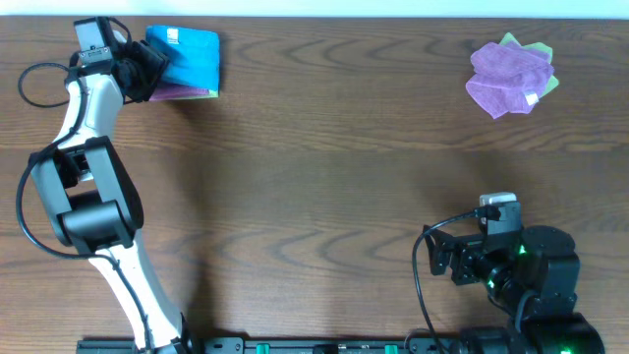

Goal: Fold the cloth

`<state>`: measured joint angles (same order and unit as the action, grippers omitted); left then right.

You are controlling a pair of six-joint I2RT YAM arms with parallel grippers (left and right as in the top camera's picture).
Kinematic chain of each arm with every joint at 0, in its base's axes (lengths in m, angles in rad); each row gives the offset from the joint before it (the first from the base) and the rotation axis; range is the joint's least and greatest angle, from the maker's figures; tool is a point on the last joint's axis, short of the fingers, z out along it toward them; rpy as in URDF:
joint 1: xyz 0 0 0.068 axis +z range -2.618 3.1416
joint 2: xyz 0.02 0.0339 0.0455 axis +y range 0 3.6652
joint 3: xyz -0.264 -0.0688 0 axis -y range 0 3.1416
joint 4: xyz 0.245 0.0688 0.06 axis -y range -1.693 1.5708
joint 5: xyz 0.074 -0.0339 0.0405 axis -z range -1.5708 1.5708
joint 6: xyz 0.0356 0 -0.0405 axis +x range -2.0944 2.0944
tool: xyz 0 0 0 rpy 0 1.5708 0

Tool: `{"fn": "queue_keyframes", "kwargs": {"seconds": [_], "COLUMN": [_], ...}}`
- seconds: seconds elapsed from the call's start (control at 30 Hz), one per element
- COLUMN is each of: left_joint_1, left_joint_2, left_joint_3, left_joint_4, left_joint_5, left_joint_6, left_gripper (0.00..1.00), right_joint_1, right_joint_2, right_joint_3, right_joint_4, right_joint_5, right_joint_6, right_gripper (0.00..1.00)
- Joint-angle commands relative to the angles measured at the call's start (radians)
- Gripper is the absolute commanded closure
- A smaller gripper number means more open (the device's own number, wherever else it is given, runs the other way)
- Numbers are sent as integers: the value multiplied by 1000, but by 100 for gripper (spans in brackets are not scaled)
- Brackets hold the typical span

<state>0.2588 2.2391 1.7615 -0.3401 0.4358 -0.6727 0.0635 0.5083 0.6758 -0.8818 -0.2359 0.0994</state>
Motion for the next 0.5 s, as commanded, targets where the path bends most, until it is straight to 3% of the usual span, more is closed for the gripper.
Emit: {"fn": "queue_keyframes", "kwargs": {"seconds": [0.0,0.37,0.47], "left_joint_1": [26,64,63], "left_joint_2": [26,21,20], "left_joint_3": [23,34,74], "left_joint_4": [-4,-76,-134], "left_joint_5": [-21,-20,-22], "left_joint_6": [23,110,162], "left_gripper": [32,16,2], "right_joint_1": [-6,-6,-6], "right_joint_2": [-4,-4,-4], "right_joint_3": [-3,-3,-3], "right_joint_4": [-2,-2,-2], "right_joint_5": [0,0,0], "right_joint_6": [12,12,12], "right_gripper": [1,1,1]}}
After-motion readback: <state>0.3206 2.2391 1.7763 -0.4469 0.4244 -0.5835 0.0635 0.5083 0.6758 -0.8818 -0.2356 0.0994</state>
